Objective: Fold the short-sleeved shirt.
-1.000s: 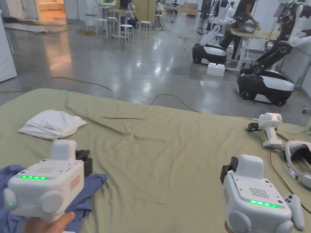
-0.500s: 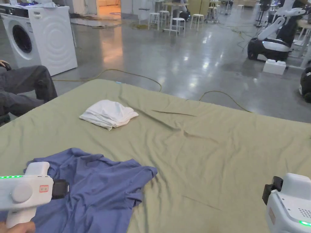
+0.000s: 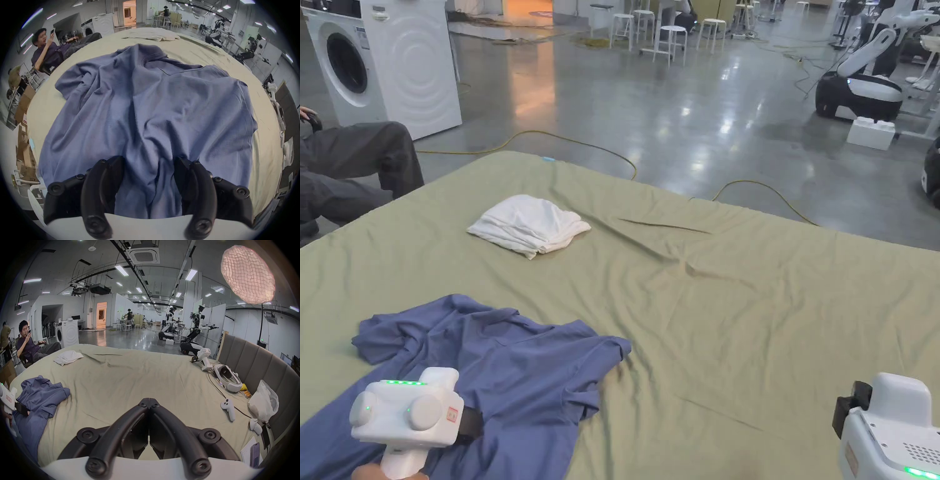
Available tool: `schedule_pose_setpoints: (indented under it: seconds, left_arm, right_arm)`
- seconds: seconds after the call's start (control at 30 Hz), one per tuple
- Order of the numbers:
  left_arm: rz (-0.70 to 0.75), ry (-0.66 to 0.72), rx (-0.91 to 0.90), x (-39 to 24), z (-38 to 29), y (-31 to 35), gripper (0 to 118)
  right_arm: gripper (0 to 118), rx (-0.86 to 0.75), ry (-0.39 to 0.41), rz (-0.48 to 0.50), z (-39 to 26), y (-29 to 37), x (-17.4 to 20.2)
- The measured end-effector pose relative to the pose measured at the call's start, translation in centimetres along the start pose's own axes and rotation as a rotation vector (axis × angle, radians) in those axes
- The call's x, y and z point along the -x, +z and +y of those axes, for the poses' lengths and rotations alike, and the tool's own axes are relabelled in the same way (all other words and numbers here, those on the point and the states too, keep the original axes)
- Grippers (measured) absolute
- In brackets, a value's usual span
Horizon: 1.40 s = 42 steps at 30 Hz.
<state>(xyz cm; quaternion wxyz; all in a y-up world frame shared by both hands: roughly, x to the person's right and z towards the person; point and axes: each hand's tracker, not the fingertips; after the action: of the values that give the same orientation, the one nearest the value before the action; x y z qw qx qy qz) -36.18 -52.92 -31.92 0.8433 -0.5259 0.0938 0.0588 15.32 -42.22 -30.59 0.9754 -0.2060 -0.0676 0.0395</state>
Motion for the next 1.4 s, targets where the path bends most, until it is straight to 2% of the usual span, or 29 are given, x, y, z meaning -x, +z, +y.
schedule_pose_setpoints:
  seconds: [0.07, 0.1, 0.13, 0.17, 0.2, 0.37, 0.47, 0.67, 0.7, 0.83, 1.1, 1.23, 1.4]
  left_arm:
    - [0.002, -0.029, -0.022, -0.5, -0.8, 1.6, 54]
    - [-0.001, -0.043, -0.032, -0.7, -1.0, 1.9, 37]
    - [-0.011, -0.052, -0.050, -1.0, -1.1, 2.3, 13]
    - [0.008, -0.064, -0.060, -1.3, -1.2, 2.5, 8]
    - [0.031, -0.074, -0.058, -1.4, -1.3, 2.6, 7]
    - [-0.028, -0.065, -0.112, -0.6, -1.1, 4.0, 5]
    - [-0.113, -0.002, -0.215, 0.7, 0.6, 4.5, 4]
    - [-0.203, -0.055, -0.414, -1.8, 4.9, 10.7, 4]
    - [-0.188, -0.073, -0.473, -3.0, 5.3, 12.0, 4]
    - [-0.297, -0.116, -0.605, -6.8, 8.0, 18.0, 4]
    - [-0.494, -0.294, -0.741, -18.0, 10.6, 26.4, 4]
    - [-0.605, -0.372, -0.744, -24.8, 10.0, 27.7, 4]
    - [-0.720, -0.476, -0.655, -33.6, 7.8, 25.7, 4]
  right_arm:
    - [0, 0.006, -0.001, 0.001, -0.1, -0.1, 0.1]
    - [0, 0.008, -0.002, 0.003, -0.2, -0.1, 0.1]
    - [0, 0.009, -0.002, 0.006, -0.2, -0.1, 0.3]
    - [0, 0.010, 0.000, 0.007, -0.3, -0.1, 0.4]
    - [0, 0.012, 0.003, 0.009, -0.4, -0.1, 0.4]
    - [0, 0.013, -0.001, 0.009, -0.5, 0.0, 0.4]
    - [0, 0.002, -0.018, 0.002, -0.3, 0.1, 0.0]
    - [0, -0.053, -0.055, -0.009, 0.7, 1.2, -1.3]
    - [0, -0.061, -0.061, -0.010, 1.0, 1.5, -1.6]
    - [0, -0.107, -0.088, -0.023, 2.1, 2.8, -3.1]
    - [0, -0.179, -0.132, -0.072, 3.7, 5.3, -7.4]
    - [0, -0.208, -0.167, -0.106, 3.9, 6.9, -10.0]
    - [0, -0.214, -0.159, -0.161, 3.2, 8.4, -13.1]
